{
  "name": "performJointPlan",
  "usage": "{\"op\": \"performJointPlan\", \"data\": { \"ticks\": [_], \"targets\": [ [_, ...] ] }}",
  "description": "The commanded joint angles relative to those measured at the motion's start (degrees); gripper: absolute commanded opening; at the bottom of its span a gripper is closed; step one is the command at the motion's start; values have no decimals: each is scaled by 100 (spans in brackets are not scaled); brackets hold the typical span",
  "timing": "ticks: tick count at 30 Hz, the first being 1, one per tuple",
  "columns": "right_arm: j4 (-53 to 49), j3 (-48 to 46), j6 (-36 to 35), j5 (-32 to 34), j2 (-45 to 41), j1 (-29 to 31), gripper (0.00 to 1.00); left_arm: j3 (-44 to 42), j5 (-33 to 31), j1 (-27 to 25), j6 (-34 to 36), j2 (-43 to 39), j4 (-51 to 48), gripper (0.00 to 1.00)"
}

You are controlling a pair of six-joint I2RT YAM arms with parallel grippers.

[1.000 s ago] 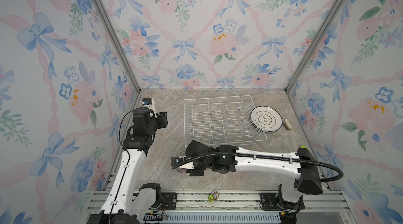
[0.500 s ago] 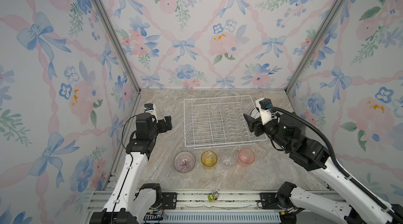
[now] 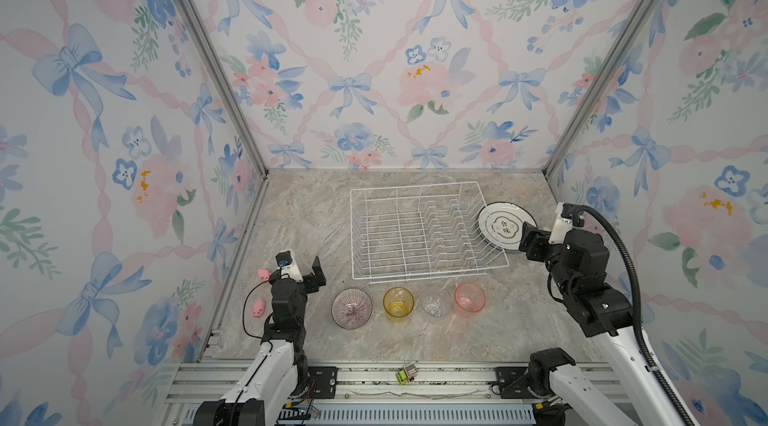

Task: Unload the mixed dishes from the dish rack

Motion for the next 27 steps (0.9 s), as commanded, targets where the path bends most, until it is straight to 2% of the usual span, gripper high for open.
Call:
{"op": "performJointPlan", "data": {
  "ticks": [1,5,7,11,12,15,18,20,24,27],
  "targets": [
    [375,-228,135,38,151,-98,82,-117,-264,30,332,589,2053,98],
    [698,-548,95,223,253,-218,82,48,-203,32,449,1918,3188,98],
    [880,-750,79,360,272,-301,82,229,135,16,644,2667,3788,98],
    [1432,-1259,-91,707,203,-410,84,512,186,-158,878,3796,4272,98],
    [1649,-1422,-166,721,169,-435,84,478,244,-223,1071,4181,4986,98],
    [2214,-1862,-272,803,112,-488,84,339,181,-352,1123,3849,4671,98],
    [2986,-2363,-385,853,223,-508,85,337,158,-389,1245,4168,5186,98],
    [3817,-2789,-535,878,418,-507,86,301,208,-418,1250,4061,5063,98],
    [5852,-3514,-841,791,1240,-514,86,246,325,-420,1322,4125,5249,98],
    [6498,-3456,-963,547,2005,-509,87,244,343,-422,1337,4137,5278,98]
  ]
}}
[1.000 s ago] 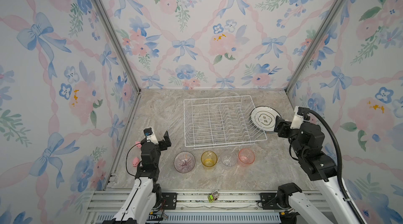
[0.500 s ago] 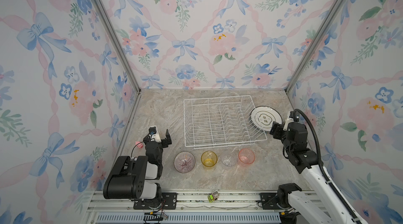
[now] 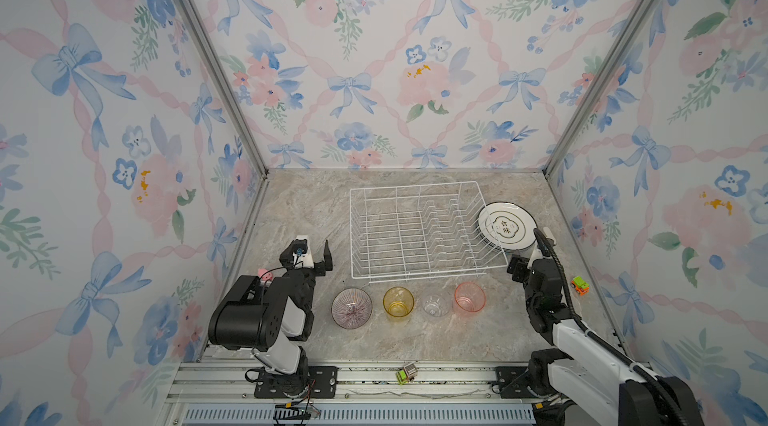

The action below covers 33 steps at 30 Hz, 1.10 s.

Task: Unload the mixed dishes from the dish rack

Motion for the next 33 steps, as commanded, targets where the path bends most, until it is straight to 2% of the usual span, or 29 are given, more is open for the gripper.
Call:
{"op": "performJointPlan", "data": {
  "ticks": [1,6,11,12,19,20,21,24,29,33],
  "targets": [
    [1793,73,-300,-275,656,-28,87,-56,88,-52,144,63,255,98],
    [3384,190,-452,-418,2119,-24,87,-73,107,-49,151,76,289,98],
    [3964,408,-585,-712,3190,-1,87,-65,45,-39,126,82,308,98],
    [3995,441,-608,-716,3225,11,87,-67,35,-30,118,84,304,98],
    [2216,1140,-365,-997,2970,-226,89,69,-162,-28,65,30,-22,98],
    [2295,1119,-370,-982,3005,-226,91,177,-189,-26,57,5,-246,98],
    [2496,1082,-387,-965,3067,-222,98,343,-233,-27,48,-33,-597,98],
    [2444,1097,-385,-938,3055,-208,97,808,-216,-44,69,-56,-1503,98],
    [2447,1097,-396,-925,3055,-204,97,669,35,-66,152,-84,-1298,98],
    [2448,1095,-390,-924,3055,-208,97,691,-39,-71,146,-74,-1335,98]
  ]
}}
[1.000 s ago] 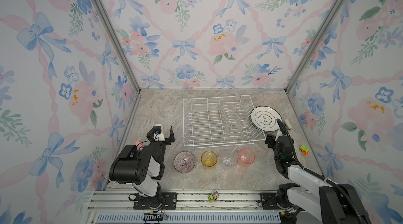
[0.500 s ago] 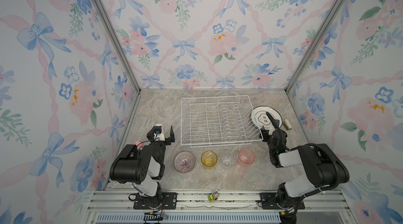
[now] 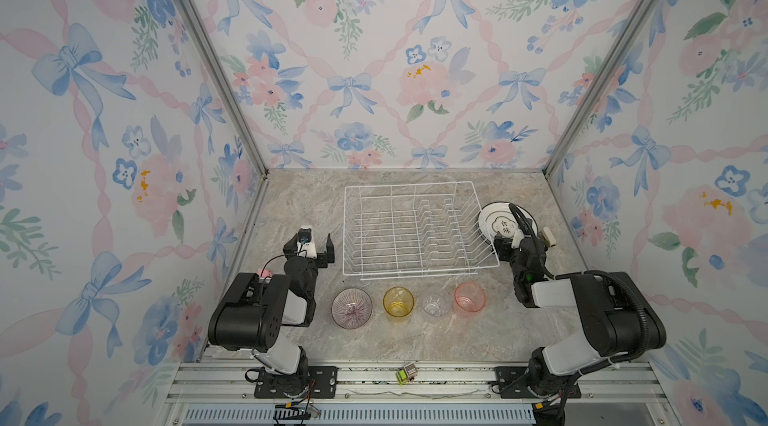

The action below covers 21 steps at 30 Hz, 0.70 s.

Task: Unload the mixed dishes from the dish rack

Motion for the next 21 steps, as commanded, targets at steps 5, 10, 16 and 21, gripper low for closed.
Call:
{"op": "performJointPlan", "data": {
  "ticks": [5,10,16,21],
  "targets": [
    [-3,36,52,-41,-61,-5,97,-11,49,-47,133,-40,-100,98],
    [-4,36,51,-41,-61,-11,97,127,40,-50,145,-61,-414,98],
    [-3,35,54,-41,-62,-11,97,132,27,-60,153,-52,-414,98],
    [-3,36,52,-41,-61,-11,97,144,24,-63,149,-44,-414,98]
  ]
}}
